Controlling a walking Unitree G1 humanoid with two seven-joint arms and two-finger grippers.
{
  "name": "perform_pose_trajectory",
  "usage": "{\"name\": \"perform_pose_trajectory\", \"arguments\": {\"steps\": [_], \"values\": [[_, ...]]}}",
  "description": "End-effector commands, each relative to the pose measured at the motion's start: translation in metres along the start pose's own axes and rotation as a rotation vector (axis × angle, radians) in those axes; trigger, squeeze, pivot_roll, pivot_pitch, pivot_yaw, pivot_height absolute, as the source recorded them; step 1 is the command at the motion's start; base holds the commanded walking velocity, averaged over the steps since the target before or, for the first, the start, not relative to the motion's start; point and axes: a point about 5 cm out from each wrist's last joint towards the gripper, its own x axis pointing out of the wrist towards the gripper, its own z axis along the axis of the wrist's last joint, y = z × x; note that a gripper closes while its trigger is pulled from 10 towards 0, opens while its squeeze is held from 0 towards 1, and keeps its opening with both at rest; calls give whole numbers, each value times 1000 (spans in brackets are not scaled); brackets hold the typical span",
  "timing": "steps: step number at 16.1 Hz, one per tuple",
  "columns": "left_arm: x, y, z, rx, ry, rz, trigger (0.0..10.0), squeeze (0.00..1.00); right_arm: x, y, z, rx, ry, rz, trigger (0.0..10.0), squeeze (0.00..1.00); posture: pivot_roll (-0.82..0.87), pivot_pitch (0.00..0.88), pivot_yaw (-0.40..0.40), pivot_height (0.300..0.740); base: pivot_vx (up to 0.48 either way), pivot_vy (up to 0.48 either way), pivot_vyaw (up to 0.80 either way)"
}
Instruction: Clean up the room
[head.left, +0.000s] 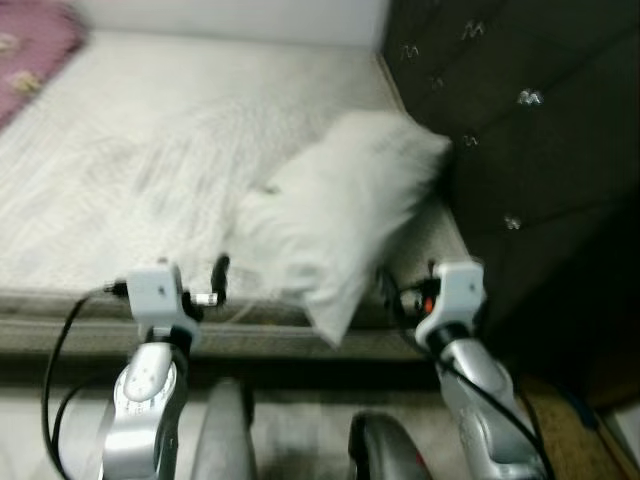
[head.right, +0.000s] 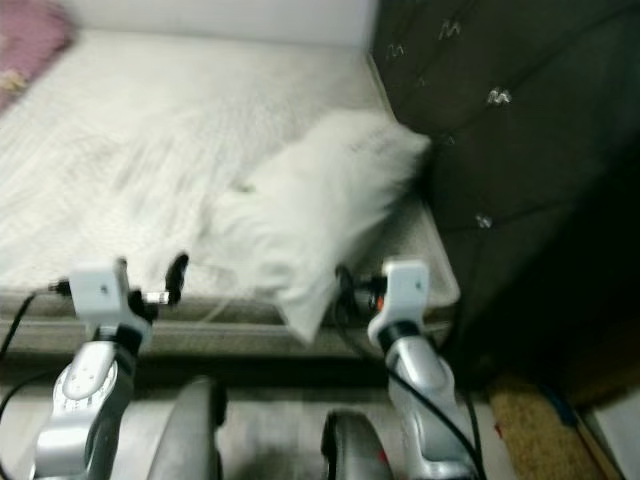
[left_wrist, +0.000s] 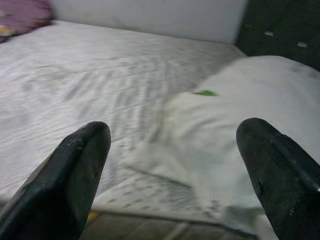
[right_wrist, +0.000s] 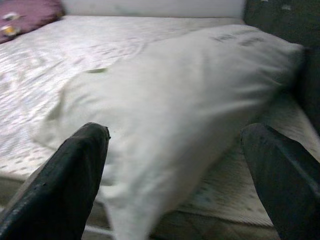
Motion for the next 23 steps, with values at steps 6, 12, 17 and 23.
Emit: {"name": "perform_pose_trajectory", "arguments": {"steps": [6,12,17,23], "values": [[4,-3,8,-3,-26,-22,10000,0,10,15,17,-97,-49,74,10000,0,-26,69,-102,626,291,0,0],[4,-6,6,-9,-18,-31,10000,0,8,2,12,-84,-10,3,10000,0,-28,70,-103,626,321,0,0],[5,-7,5,-7,-13,-31,10000,0,7,6,12,-117,-20,40,10000,0,-28,68,-103,626,285,0,320],[4,-8,5,-12,-13,-47,10000,0,8,2,14,-87,-35,5,10000,0,-25,63,-102,626,304,0,267]]}}
